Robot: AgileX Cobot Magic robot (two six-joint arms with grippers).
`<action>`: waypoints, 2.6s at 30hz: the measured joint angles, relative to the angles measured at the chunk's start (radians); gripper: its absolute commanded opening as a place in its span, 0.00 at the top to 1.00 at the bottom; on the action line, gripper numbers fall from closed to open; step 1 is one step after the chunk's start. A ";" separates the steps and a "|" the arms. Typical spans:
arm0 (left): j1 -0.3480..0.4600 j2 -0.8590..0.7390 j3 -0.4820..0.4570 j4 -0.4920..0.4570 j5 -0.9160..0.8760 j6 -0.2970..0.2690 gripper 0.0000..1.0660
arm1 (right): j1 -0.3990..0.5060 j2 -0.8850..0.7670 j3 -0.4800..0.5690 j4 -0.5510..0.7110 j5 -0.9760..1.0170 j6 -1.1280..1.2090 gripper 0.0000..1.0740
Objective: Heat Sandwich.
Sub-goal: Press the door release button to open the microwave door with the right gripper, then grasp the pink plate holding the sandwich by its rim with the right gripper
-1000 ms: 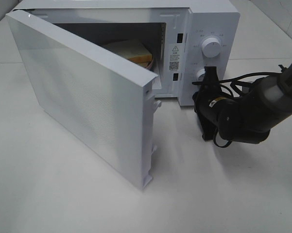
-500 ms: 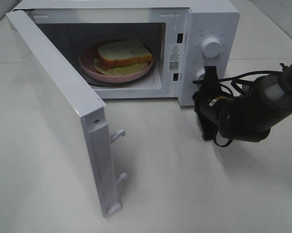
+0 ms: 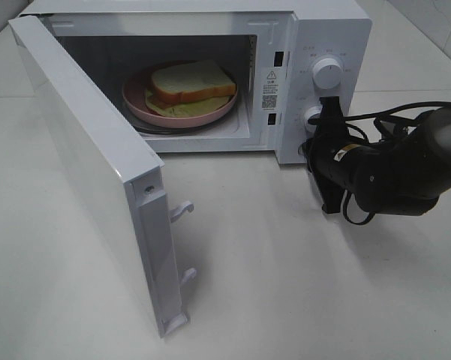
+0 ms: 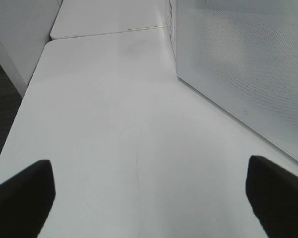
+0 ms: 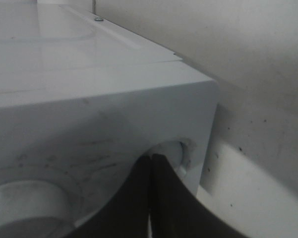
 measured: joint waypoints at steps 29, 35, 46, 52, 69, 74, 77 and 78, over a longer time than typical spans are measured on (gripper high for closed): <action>0.000 0.000 0.000 0.000 0.000 0.000 0.03 | -0.002 -0.397 0.195 -0.075 0.525 -0.275 0.99; 0.000 0.000 0.000 0.000 0.000 0.000 0.03 | -0.002 -0.471 0.196 -0.078 0.718 -0.453 0.98; 0.000 0.000 0.000 0.000 0.000 0.000 0.03 | -0.002 -0.528 0.132 -0.109 0.987 -0.670 0.98; 0.000 0.000 0.000 0.000 0.000 0.000 0.03 | -0.002 -0.528 0.062 -0.126 1.135 -0.793 0.98; 0.000 0.000 0.000 0.000 0.000 0.000 0.03 | -0.003 -0.528 -0.111 -0.208 1.477 -1.227 0.96; 0.000 0.000 0.000 0.000 0.000 0.000 0.03 | -0.003 -0.528 -0.144 -0.209 1.547 -1.385 0.96; 0.000 0.000 0.000 0.000 0.000 0.000 0.03 | -0.003 -0.528 -0.164 -0.217 1.579 -1.498 0.96; 0.000 0.000 0.000 0.000 0.000 0.000 0.03 | -0.003 -0.528 -0.170 -0.219 1.587 -1.529 0.96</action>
